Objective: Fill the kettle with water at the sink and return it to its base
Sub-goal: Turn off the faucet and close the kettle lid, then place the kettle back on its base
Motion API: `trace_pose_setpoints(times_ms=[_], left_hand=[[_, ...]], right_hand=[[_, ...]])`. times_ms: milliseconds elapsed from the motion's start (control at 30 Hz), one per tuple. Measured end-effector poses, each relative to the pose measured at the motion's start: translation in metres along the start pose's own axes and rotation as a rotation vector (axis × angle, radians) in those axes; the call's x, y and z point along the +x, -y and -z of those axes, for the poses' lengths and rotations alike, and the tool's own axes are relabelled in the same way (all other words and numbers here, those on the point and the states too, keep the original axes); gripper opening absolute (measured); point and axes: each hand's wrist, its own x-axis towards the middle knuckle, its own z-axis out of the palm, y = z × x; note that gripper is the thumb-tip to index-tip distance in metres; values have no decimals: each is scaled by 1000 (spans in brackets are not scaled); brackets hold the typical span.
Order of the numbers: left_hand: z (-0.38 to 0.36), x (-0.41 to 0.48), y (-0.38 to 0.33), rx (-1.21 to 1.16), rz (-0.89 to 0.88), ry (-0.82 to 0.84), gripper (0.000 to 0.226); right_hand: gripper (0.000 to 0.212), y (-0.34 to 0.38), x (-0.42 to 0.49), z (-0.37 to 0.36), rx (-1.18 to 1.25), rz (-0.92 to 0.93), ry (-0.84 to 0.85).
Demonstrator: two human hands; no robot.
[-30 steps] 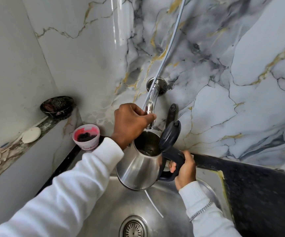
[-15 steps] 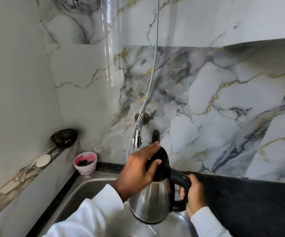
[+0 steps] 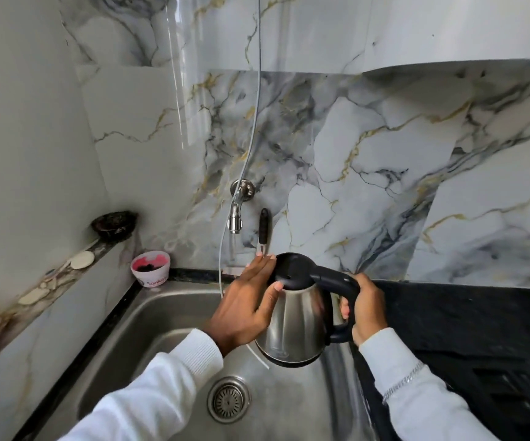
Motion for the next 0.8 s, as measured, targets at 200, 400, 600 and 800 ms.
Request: trace_pose_setpoints(times_ms=[200,400,600,800], left_hand=[[-27,-4,-13,-526,358,-236,44],[-78,3,-43,-775,388,-163,23],[-141,-3,-90,-812,381,-52,34],[-194,-10,-120,-838,438,65,34]], right_hand=[[35,18,2,20,32,7,28],[38,40,11,83,5,43,13],[40,49,28,173,-37,82,-54],[32,41,40,248,-55,26,-94]])
